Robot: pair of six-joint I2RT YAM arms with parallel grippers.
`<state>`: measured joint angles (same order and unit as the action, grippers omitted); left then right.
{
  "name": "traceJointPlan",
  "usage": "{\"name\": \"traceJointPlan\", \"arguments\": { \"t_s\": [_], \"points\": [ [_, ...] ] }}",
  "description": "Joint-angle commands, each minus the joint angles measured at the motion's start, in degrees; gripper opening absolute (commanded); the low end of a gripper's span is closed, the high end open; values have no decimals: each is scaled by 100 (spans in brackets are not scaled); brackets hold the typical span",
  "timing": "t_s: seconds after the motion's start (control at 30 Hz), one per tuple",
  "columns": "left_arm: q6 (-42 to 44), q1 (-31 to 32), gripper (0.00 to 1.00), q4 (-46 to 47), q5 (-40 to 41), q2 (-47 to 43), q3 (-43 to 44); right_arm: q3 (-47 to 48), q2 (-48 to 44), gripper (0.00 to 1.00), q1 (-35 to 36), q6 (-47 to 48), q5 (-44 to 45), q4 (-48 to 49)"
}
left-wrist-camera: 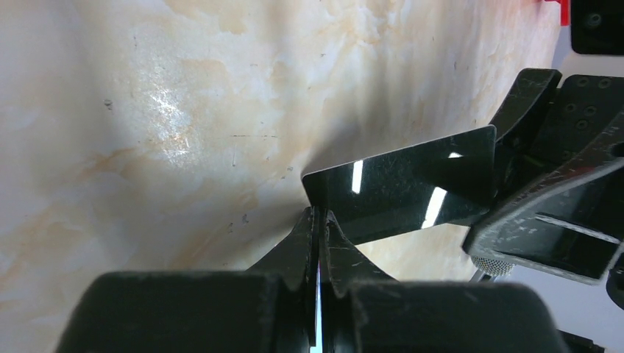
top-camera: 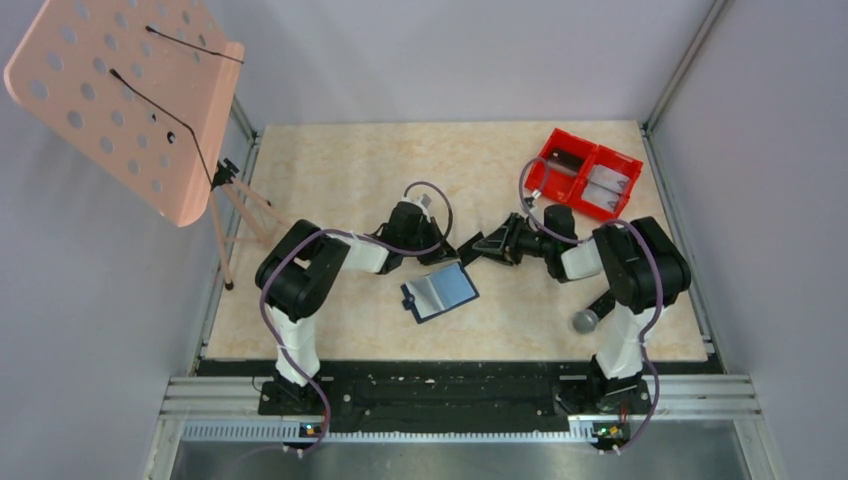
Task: Take the credit cards out of the card holder
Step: Pick up the credit card from the center of the board.
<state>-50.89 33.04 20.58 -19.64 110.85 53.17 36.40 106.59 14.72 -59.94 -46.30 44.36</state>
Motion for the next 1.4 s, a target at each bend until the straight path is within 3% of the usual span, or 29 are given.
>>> {"name": "traceJointPlan", "arguments": {
  "t_s": [0.0,0.17,0.27,0.37,0.53,0.63,0.73,0.83,1.0,1.2,1.37],
  "points": [
    [132,-27,0,-126,241,-58,-140,141,-200,34,69,532,319,-619],
    [148,-39,0,-129,232,-80,-166,340,-626,18,117,1258,982,-1507],
    [165,-49,0,-125,177,-126,-166,311,-842,0,127,1500,1353,-1476],
    [210,-110,0,-260,148,-330,-114,439,-1143,0,127,1982,1562,-1621],
    [321,-337,22,-1173,160,-1044,311,847,-1879,0,208,3707,2107,-2173],
    [185,-541,28,-1584,-20,-1539,549,604,-2462,0,335,4878,2448,-1535],
    [-237,-741,34,-1526,-378,-1939,566,-5,-2872,0,638,6422,2989,-250],
    [-515,-769,44,-1508,-622,-2230,682,-563,-2874,0,956,7943,3149,1140],
    [-711,-764,58,-1650,-1019,-2456,973,-909,-2740,0,1574,9676,3600,2078],
    [-778,-770,63,-1555,-808,-2787,796,-1072,-2530,0,2437,11044,4390,2688],
    [-1032,-762,62,-1172,-1023,-2643,626,-1116,-2412,0,2778,11542,4755,2786]
  ]
}}
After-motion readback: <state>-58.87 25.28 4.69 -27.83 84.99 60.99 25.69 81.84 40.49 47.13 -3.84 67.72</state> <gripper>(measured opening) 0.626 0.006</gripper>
